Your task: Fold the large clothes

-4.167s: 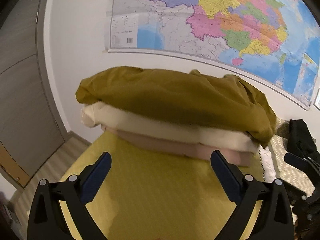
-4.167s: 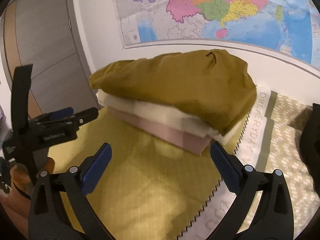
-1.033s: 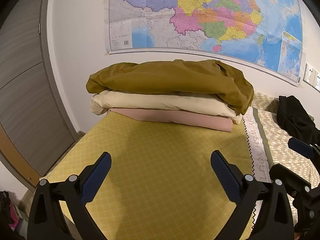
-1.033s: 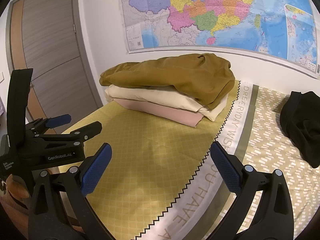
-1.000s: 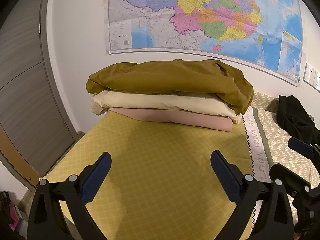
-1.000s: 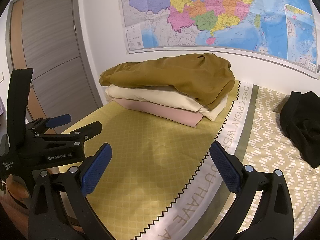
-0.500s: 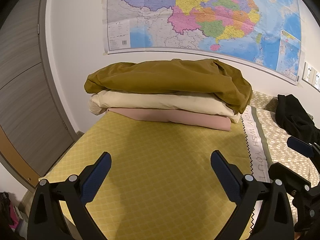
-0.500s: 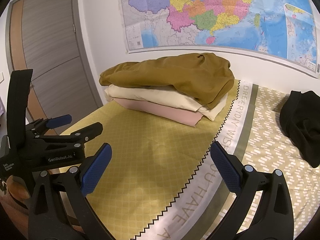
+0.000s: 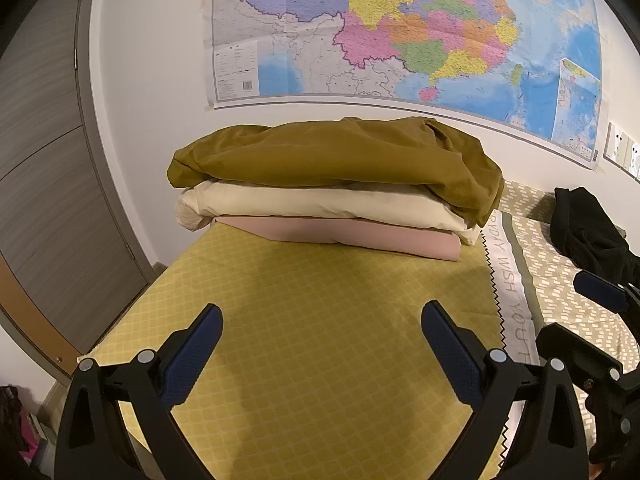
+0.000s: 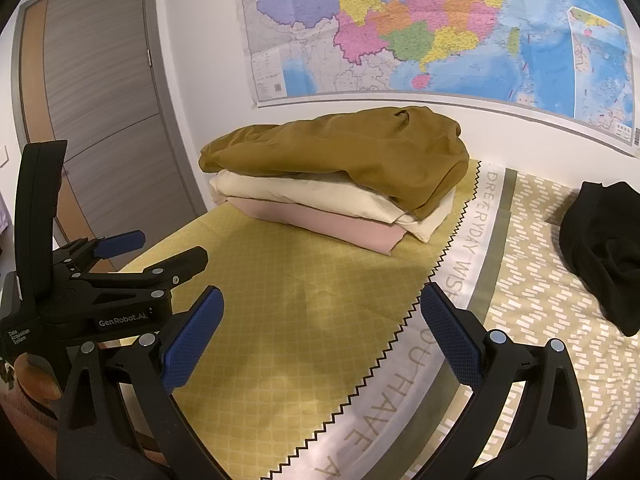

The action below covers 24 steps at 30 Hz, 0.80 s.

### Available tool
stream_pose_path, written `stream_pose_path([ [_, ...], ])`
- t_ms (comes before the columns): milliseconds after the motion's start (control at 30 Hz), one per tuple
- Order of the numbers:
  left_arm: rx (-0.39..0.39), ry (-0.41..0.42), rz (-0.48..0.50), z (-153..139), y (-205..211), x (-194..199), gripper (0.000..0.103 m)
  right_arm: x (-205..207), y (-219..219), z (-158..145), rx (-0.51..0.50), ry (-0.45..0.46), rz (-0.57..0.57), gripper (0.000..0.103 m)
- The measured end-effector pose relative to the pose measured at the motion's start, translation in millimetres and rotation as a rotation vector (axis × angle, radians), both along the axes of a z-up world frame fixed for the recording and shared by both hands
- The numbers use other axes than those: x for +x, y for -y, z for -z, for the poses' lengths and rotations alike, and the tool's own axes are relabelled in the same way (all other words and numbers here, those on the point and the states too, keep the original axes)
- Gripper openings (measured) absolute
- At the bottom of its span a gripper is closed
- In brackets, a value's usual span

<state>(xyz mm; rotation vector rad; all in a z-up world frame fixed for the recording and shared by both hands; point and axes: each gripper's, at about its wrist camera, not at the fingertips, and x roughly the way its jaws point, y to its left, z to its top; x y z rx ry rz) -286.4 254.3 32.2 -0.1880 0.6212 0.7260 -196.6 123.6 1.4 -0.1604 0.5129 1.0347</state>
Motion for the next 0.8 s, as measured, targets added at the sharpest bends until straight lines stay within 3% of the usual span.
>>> stream_pose_path([
  [800, -0.007, -0.011, 0.01, 9.0, 2.6, 7.3, 0.096, 3.4, 6.4, 6.0, 0.009, -0.018, 0.012, 0.097],
])
